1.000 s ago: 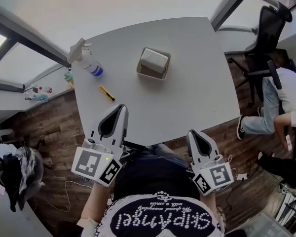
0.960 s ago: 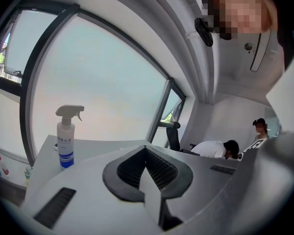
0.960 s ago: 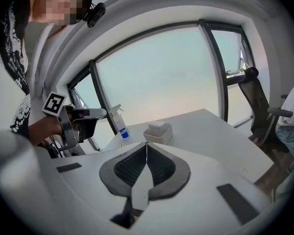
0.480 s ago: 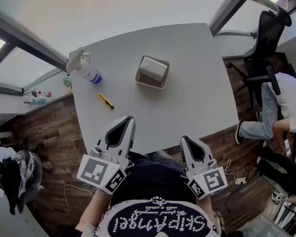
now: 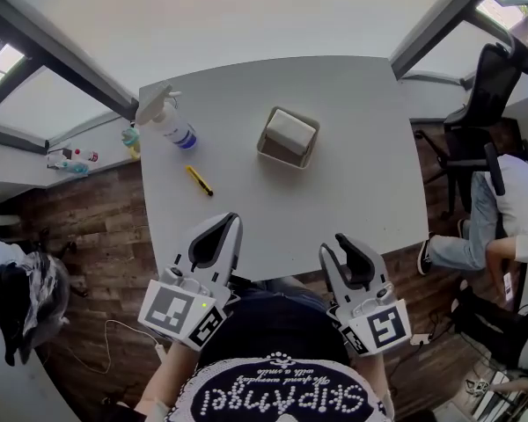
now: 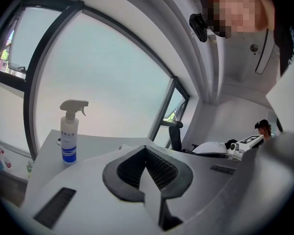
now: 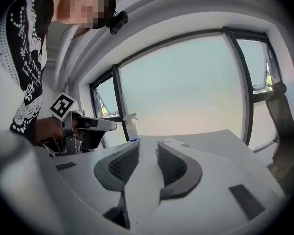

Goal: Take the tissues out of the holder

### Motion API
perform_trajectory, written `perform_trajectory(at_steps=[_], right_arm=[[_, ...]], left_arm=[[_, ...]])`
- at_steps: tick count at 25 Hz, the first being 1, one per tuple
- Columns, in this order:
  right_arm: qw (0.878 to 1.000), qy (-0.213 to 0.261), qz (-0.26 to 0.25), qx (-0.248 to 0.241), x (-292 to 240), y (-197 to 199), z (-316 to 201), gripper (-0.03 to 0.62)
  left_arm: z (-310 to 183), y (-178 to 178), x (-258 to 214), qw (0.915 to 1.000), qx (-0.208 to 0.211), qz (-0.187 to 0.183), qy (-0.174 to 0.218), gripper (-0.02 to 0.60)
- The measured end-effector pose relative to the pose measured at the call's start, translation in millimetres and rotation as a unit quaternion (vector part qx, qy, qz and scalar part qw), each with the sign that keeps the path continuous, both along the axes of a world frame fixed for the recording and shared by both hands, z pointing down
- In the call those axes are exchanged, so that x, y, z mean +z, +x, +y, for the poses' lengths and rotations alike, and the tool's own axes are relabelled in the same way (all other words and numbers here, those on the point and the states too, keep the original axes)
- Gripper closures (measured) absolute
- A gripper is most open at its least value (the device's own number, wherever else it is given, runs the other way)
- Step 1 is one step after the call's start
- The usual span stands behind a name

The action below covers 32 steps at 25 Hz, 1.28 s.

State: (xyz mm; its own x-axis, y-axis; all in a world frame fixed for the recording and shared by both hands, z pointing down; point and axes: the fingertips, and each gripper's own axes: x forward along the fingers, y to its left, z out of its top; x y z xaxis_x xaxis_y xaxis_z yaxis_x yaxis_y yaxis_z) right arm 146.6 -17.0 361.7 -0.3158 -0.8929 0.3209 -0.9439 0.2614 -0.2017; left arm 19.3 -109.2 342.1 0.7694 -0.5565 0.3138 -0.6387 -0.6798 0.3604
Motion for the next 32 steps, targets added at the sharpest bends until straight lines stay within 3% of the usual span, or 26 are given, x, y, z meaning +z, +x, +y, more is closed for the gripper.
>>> perform_trajectory(at_steps=[2, 11, 19, 32], right_arm=[[1.0, 0.001, 0.021, -0.007, 0.2, 3.0, -9.8, 0.448], [0.995, 0.008, 0.08, -0.055, -6.1, 31.2, -69.6, 0.345], [0.989, -0.017, 0.119, -0.085, 16.3, 47.8, -116.6, 0.332], [0.981, -0.085, 0.118, -0.132, 61.0, 46.1, -168.6, 0.316]], left_arm=[[-1.6, -3.4, 0.6, 1.0, -0.005, -0.001, -0.001, 0.58], [-8.5, -14.5, 0.1, 0.9992, -0.04, -0.003, -0.007, 0.58], [-14.7, -22.1, 1.9, 0.9976, -0.067, -0.007, -0.013, 0.58], [-22.4, -32.6, 7.4, 0.9934, -0.111, -0.012, -0.023, 0.58]])
